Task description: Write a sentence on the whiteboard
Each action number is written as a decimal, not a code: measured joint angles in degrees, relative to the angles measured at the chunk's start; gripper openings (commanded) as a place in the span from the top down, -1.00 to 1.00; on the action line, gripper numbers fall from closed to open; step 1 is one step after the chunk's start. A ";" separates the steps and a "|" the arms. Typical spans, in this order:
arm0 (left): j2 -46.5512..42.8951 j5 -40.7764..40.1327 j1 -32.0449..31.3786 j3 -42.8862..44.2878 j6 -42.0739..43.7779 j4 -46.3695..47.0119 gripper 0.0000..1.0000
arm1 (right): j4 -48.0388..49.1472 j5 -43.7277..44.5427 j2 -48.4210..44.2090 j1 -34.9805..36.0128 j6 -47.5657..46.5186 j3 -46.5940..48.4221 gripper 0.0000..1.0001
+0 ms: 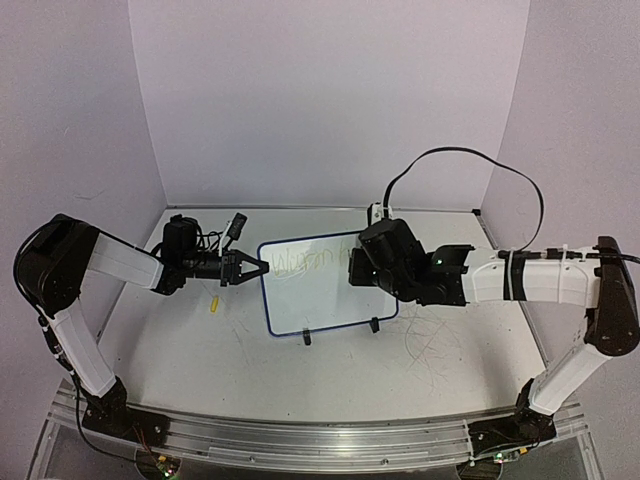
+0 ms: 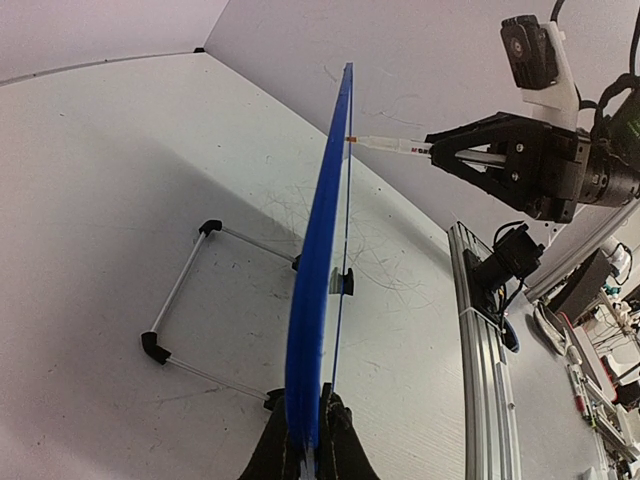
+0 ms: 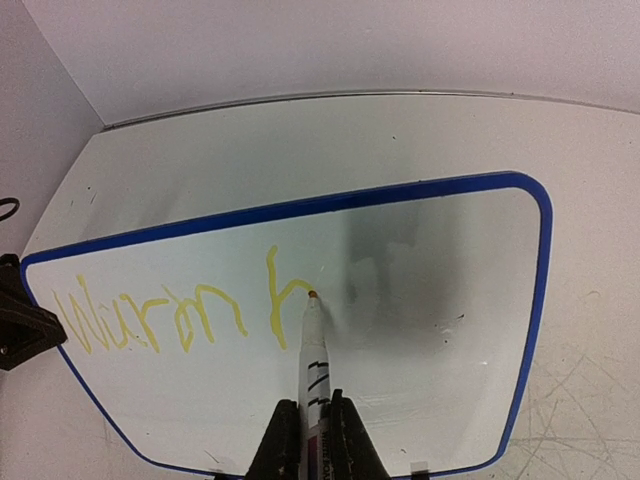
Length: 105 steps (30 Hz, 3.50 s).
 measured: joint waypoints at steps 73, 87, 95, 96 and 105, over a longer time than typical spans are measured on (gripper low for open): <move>-0.04 -0.48 -0.24 1.26 1.13 -3.05 1.00 | 6.47 -8.52 -8.28 -2.40 -6.01 -8.58 1.00; -0.04 -0.42 -0.24 2.14 2.04 -5.11 1.00 | 6.97 -8.85 -8.34 -2.49 -5.71 -8.73 1.00; -0.23 -0.44 -0.24 2.19 2.37 -5.60 1.00 | 6.88 -8.13 -8.46 -2.73 -5.51 -9.19 1.00; -0.25 -0.44 -0.24 2.19 2.40 -5.72 1.00 | 6.87 -8.04 -8.46 -2.73 -5.50 -9.19 1.00; -0.33 -0.45 -0.24 2.19 2.49 -5.86 1.00 | 6.87 -7.26 -7.18 -2.74 -5.49 -8.66 1.00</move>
